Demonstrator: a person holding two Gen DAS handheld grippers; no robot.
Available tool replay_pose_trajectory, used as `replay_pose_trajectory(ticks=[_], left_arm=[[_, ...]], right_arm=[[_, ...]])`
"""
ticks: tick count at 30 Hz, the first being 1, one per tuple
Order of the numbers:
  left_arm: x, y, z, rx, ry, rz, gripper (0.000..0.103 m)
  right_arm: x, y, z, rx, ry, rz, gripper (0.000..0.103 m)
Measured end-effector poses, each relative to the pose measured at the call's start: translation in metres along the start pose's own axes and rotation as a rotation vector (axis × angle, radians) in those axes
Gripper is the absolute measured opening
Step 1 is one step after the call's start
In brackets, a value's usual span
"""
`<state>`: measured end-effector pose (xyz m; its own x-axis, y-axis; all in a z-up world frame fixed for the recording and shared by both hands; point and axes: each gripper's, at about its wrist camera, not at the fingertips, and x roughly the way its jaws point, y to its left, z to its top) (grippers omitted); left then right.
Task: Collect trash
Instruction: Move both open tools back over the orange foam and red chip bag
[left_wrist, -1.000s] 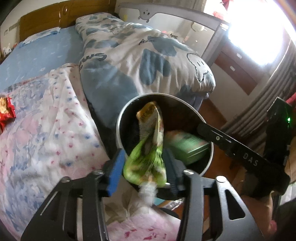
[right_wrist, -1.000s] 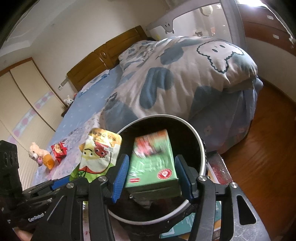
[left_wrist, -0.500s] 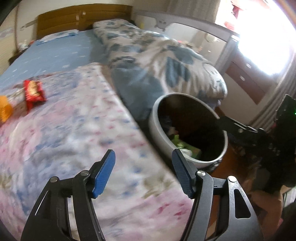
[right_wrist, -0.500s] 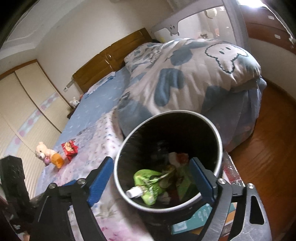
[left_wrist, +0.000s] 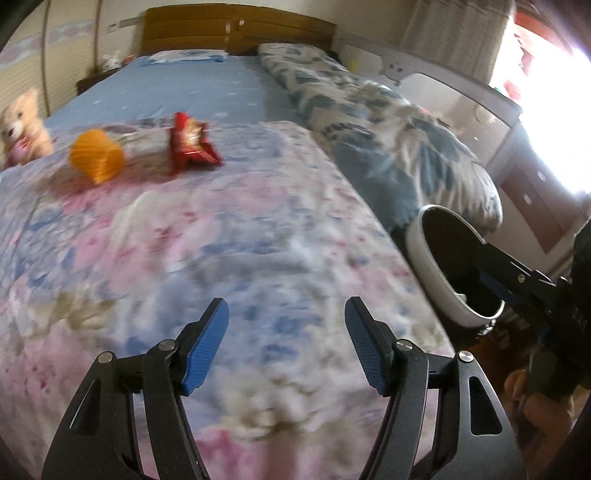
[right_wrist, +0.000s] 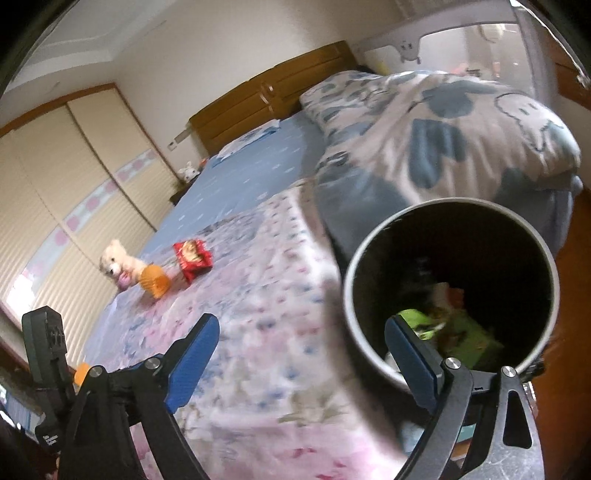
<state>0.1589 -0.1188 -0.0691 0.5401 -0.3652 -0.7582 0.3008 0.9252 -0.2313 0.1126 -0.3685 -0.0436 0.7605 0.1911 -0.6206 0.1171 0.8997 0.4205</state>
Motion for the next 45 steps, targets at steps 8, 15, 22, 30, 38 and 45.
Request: replay_pose_trajectory(ticks=[8,15,22,30,38,45], left_arm=[[-0.008,0.047,-0.006,-0.065,-0.011,0.064,0.067],[-0.012,0.081,-0.007,-0.119,-0.014,0.104,0.067],[-0.010,0.110,-0.003,-0.164,-0.013,0.136,0.067],[-0.003,0.138,0.014,-0.183,-0.018,0.189,0.068],[0.015,0.172,0.040,-0.229,-0.015,0.230,0.068],[0.039,0.192,0.069,-0.257,-0.011,0.231,0.068]], right_arm=[[0.026,0.037,-0.013,-0.038,0.046,0.056,0.092],[0.047,0.065,-0.019,-0.067,0.074,0.092,0.092],[0.068,0.086,-0.019,-0.097,0.103,0.118,0.092],[0.095,0.107,-0.013,-0.134,0.129,0.146,0.092],[0.138,0.128,-0.003,-0.173,0.183,0.198,0.092],[0.179,0.144,0.012,-0.184,0.197,0.214,0.092]])
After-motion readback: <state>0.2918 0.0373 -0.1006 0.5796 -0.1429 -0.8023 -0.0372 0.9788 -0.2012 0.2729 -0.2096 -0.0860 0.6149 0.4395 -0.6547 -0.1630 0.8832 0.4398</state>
